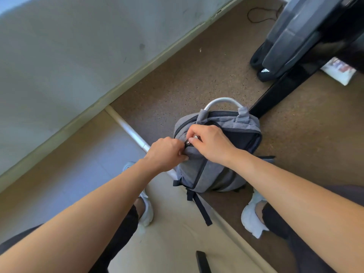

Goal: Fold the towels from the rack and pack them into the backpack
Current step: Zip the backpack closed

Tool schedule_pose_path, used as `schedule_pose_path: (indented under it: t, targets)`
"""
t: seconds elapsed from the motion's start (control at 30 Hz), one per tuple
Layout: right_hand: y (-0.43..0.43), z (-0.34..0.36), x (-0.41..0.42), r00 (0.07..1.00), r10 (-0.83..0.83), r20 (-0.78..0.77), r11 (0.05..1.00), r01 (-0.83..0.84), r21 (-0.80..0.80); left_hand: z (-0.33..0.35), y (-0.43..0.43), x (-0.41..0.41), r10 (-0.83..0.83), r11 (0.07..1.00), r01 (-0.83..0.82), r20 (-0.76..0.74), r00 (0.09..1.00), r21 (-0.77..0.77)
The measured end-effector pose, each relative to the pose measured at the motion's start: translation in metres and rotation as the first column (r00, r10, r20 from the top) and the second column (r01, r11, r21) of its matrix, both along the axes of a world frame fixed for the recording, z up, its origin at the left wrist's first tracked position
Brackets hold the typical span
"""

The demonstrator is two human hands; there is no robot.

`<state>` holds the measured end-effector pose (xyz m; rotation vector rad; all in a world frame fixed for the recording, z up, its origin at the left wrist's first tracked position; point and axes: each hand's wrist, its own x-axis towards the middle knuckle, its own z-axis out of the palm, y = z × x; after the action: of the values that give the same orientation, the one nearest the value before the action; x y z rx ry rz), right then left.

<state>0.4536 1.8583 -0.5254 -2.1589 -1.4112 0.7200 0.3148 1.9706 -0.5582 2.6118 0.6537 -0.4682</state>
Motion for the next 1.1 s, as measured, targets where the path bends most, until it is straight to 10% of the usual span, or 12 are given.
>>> schedule_pose_path:
  t: [0.57, 0.77, 1.1]
  targets:
    - [-0.064, 0.002, 0.086, 0.887, -0.453, 0.094, 0.869, 0.462, -0.174, 0.031, -0.002, 0.014, 0.045, 0.954, 0.023, -0.219, 0.975, 0.299]
    - [-0.068, 0.010, 0.085, 0.912, -0.409, -0.007, 0.886, 0.396, -0.240, 0.047, -0.029, 0.049, -0.161, 0.974, 0.089, 0.359, 0.919, 0.209]
    - [-0.095, 0.025, 0.087, 0.929, -0.287, -0.232, 0.950, 0.245, -0.193, 0.027, -0.066, 0.084, -0.226, 0.964, 0.166, 0.303, 0.926, 0.210]
